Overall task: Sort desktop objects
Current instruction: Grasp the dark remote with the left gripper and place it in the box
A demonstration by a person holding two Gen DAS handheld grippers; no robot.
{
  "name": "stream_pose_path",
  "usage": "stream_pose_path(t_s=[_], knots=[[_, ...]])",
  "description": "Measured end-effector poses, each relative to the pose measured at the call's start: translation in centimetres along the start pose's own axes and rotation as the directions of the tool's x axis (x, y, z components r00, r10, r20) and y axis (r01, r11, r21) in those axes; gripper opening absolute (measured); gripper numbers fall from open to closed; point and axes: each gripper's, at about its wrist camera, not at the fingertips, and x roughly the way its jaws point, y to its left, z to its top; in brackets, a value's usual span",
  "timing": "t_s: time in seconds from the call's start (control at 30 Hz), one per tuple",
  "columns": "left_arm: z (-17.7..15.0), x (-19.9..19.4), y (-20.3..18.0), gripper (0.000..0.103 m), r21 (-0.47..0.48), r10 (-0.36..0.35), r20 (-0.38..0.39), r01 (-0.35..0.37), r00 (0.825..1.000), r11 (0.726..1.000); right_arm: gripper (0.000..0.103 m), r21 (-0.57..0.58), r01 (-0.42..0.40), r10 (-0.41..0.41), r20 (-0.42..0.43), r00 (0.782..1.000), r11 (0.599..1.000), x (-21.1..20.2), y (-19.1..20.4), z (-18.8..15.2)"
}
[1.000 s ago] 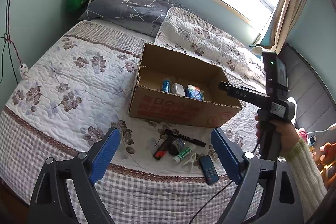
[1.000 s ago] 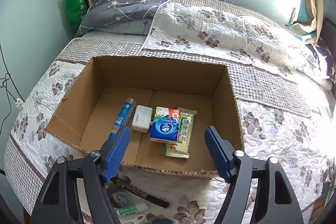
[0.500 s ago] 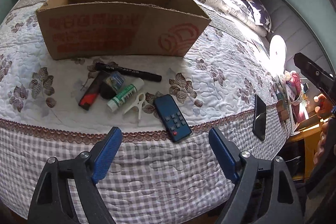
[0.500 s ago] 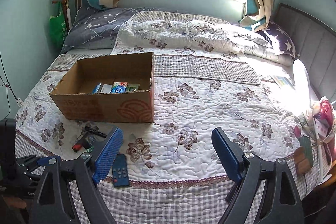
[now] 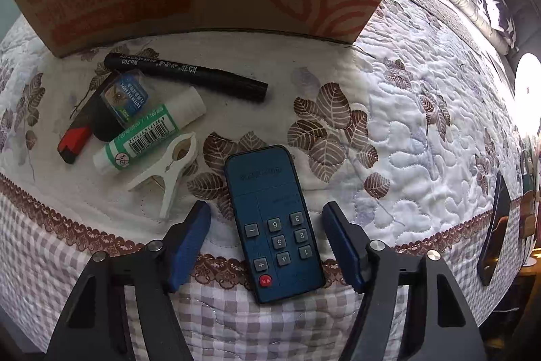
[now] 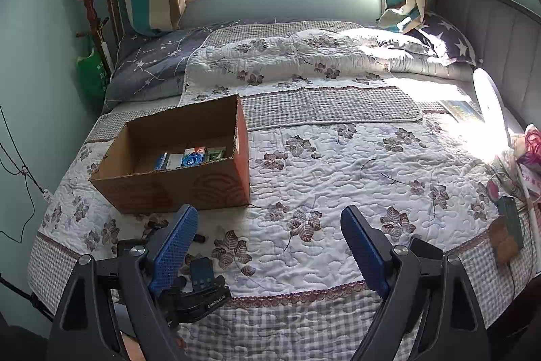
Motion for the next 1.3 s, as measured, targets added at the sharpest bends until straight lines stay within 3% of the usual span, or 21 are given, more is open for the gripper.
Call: stream_pose_path(t_s=[0.07,0.13,0.2,0.47,0.6,0.73,0.83,0.93,1.03,1.17,1.3], knots=[[0.0,-0.4,0.3,0.103,0.047,-0.02,-0.005,0.02,1.0,0.999,0.087,0.015,-0.009,0.009,0.005,1.0,1.0,-0.2,-0.2,0.1],[-0.1,-0.9,2.1,0.103,0.012,-0.113,-0.029,0.113,0.993,0.993,0.087,0.029,-0.02,0.02,0.02,1.0,0.999,-0.5,-0.4,0.1],[-0.7,-2.2,3.8,0.103,-0.002,-0.161,-0.02,0.161,0.987,0.987,0.087,0.033,-0.022,0.021,0.031,0.999,0.999,-0.8,-0.5,0.1],[-2.1,-13.3,9.3,0.103,0.116,-0.184,0.16,0.167,0.97,0.979,0.087,-0.018,-0.004,0.004,0.004,1.0,1.0,-0.1,0.8,-0.4],[1.0,-18.0,10.5,0.103,0.15,-0.172,0.278,0.134,0.945,0.98,0.087,-0.063,-0.014,0.014,-0.011,1.0,0.998,0.4,2.5,-0.7],[6.4,-22.0,11.8,0.103,0.139,-0.151,0.412,0.102,0.898,0.985,0.087,-0.097,-0.03,0.026,-0.043,0.999,0.995,1.4,3.9,-1.2],[11.6,-23.3,12.2,0.103,0.143,-0.097,0.489,0.03,0.867,0.989,0.087,-0.107,-0.03,0.024,-0.062,0.998,0.994,2.1,4.6,-1.6],[16.8,-21.3,12.7,0.103,0.13,-0.039,0.472,-0.026,0.881,0.991,0.087,-0.118,-0.032,0.023,-0.076,0.997,0.992,2.6,5.2,-1.7],[20.6,-16.3,13.2,0.103,0.125,0.055,0.399,-0.114,0.915,0.986,0.087,-0.134,-0.03,0.019,-0.086,0.996,0.991,2.9,5.7,-1.8],[22.6,-7.9,13.9,0.103,0.128,0.155,0.219,-0.186,0.963,0.974,0.087,-0.15,-0.023,0.008,-0.101,0.995,0.988,3.4,6.0,-2.0],[22.6,-2.4,14.3,0.103,0.149,0.207,0.105,-0.221,0.973,0.964,0.087,-0.149,-0.037,0.02,-0.114,0.993,0.988,3.5,6.0,-2.0]])
